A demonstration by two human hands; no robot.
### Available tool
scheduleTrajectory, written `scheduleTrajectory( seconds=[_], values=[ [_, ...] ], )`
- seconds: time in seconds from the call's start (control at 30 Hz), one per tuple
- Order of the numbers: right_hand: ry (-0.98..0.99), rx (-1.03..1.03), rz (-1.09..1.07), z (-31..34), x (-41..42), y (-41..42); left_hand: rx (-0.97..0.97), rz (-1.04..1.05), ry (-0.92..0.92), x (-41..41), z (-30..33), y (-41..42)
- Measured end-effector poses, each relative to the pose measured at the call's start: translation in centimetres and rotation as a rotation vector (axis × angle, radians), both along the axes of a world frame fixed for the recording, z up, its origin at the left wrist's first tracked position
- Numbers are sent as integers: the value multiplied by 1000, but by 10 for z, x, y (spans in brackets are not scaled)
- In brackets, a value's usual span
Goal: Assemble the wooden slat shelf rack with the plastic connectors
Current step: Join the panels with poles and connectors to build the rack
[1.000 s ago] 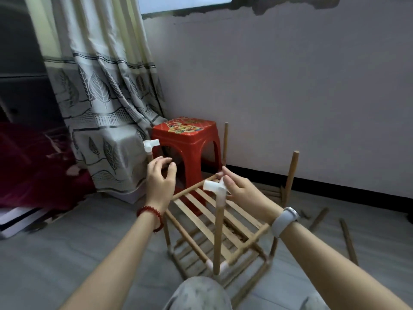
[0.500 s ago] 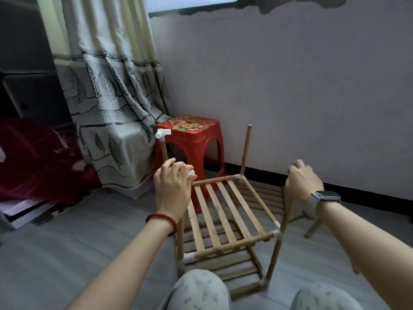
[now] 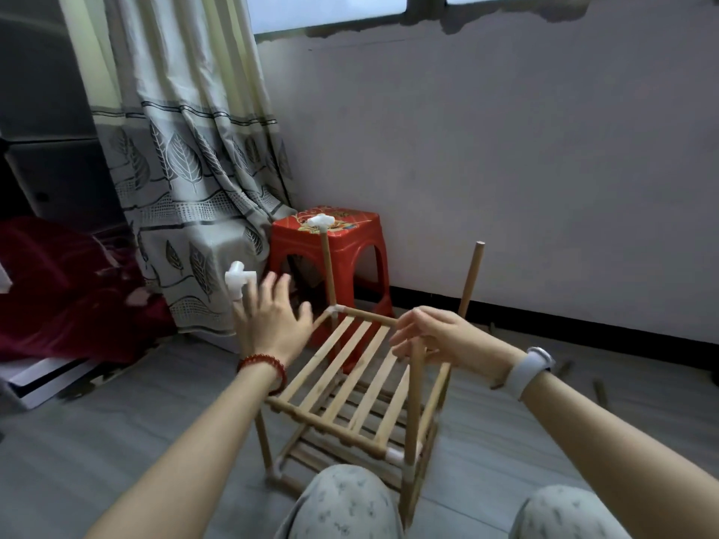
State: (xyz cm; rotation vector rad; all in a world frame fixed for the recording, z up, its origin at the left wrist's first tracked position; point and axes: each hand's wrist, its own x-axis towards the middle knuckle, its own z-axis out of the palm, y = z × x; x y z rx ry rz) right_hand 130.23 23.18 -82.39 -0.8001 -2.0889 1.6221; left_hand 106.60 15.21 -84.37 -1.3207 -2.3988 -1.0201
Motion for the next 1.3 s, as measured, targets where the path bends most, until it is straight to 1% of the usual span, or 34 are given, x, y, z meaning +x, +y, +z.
scheduleTrajectory(
  seconds=[0.07, 0.1, 0.13, 0.2, 0.27, 0.33, 0.43, 0.5, 0.53, 0.63, 0.73, 0.8, 0.83, 0.9, 0.93, 0.97, 1.03, 1.07, 1.1, 1.13, 1.2, 1.23, 1.3],
  values=[
    [65, 23, -142, -1, -2, 6, 96, -368, -306, 29, 0, -10],
    [70, 61, -215, -3, -2, 10, 62, -553, -456, 44, 1, -16],
    [70, 89, -271, -7, -1, 14, 1, -698, -562, 58, 1, -21],
    [43, 122, -316, -16, 4, 22, -110, -854, -673, 83, -2, -22],
    [-54, 186, -315, -28, 10, 28, -121, -845, -700, 104, -7, -15],
    [-162, 263, -312, -41, 13, 32, -45, -803, -729, 120, -13, -7],
    [-250, 285, -316, -61, 16, 39, 207, -695, -889, 128, -19, 1],
    [-299, 279, -312, -72, 18, 43, 344, -592, -931, 117, -20, 6],
    [-322, 278, -306, -76, 20, 46, 375, -560, -927, 109, -19, 7],
    [-393, 276, -259, -84, 17, 51, 409, -475, -884, 73, -21, 4],
    [-411, 291, -219, -87, 2, 55, 472, -272, -835, 29, -28, -1],
    [-404, 305, -187, -87, -11, 54, 494, -143, -756, 12, -30, -5],
    [-400, 311, -167, -87, -17, 52, 466, -88, -682, 11, -29, -7],
    [-396, 327, -122, -85, -26, 48, 383, 25, -470, 17, -27, -15],
    [-397, 330, -98, -83, -28, 47, 361, 76, -326, 21, -28, -18],
    [-403, 325, -68, -81, -29, 46, 349, 103, -145, 26, -29, -19],
    [-429, 296, -1, -76, -22, 46, 344, 22, 224, 36, -32, -14],
    [-444, 276, 27, -72, -16, 46, 331, -72, 336, 43, -32, -9],
    [-457, 257, 42, -68, -5, 47, 293, -195, 390, 54, -32, 0],
    [-463, 243, 55, -65, 3, 47, 237, -331, 389, 63, -33, 7],
    [-477, 231, 29, -63, 29, 52, 51, -581, 317, 89, -38, 26],
    [-484, 226, -1, -64, 45, 54, -79, -672, 286, 102, -42, 36],
    [-500, 192, -96, -78, 85, 63, -345, -786, 313, 130, -61, 62]
  ],
)
